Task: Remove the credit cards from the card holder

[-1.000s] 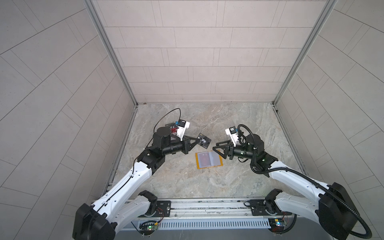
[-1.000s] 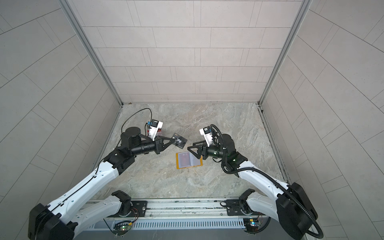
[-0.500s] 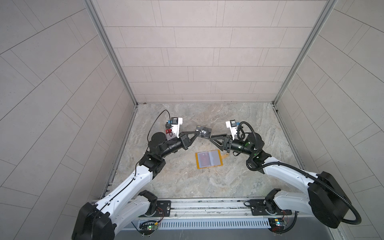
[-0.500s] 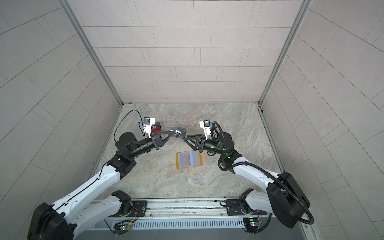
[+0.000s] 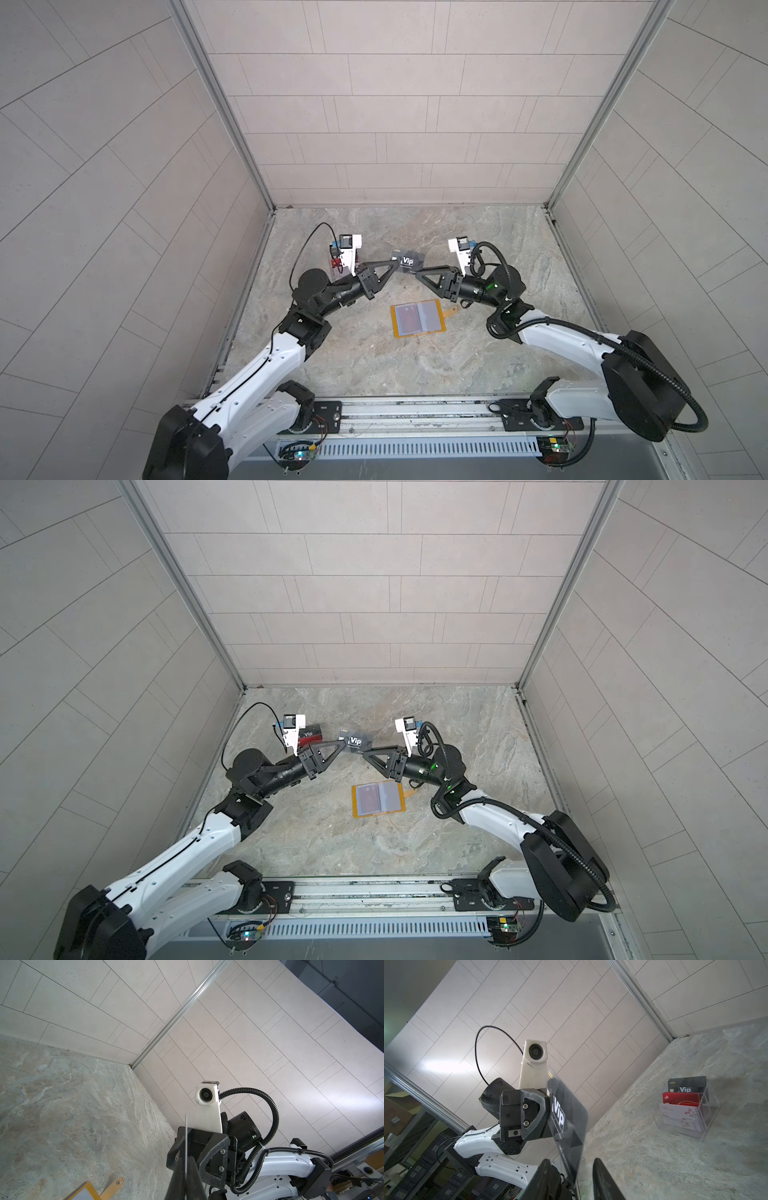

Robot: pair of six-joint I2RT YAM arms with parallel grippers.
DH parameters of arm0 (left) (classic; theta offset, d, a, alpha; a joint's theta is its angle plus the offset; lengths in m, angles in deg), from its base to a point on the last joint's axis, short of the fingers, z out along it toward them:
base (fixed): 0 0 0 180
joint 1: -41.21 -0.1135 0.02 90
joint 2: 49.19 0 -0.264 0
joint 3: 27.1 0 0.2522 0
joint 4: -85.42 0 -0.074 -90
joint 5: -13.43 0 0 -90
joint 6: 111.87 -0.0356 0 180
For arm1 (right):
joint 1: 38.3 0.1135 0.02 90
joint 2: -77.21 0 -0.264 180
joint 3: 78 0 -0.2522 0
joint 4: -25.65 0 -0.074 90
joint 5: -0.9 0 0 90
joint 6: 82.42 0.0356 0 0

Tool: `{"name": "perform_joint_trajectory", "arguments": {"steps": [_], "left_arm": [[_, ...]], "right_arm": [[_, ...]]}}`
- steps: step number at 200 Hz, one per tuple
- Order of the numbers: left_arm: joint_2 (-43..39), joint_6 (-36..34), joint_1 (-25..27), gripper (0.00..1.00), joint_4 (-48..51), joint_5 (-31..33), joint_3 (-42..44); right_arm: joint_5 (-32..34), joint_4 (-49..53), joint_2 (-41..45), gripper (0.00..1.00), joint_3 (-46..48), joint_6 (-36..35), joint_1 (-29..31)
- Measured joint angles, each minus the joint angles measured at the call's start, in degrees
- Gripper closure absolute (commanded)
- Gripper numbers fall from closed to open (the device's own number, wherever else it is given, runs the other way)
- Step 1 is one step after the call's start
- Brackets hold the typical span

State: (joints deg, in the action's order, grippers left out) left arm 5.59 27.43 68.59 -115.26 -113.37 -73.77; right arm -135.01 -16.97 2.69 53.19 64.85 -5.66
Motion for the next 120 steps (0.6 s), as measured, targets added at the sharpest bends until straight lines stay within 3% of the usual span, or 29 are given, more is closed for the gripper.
{"name": "perform_joint_trajectory", "arguments": {"steps": [68, 120], "left_arm": [[0.0, 0.7, 0.0, 0.98, -1.0, -0.4, 0.0], [0.0, 0.9, 0.0, 0.96, -1.2, -0.8, 0.0]], "right_arm": [[-0.2, -1.4, 0.0, 0.74, -0.9, 0.7, 0.1], [-0.1, -1.7, 0.0, 0.91, -0.9, 1.2, 0.1]]}}
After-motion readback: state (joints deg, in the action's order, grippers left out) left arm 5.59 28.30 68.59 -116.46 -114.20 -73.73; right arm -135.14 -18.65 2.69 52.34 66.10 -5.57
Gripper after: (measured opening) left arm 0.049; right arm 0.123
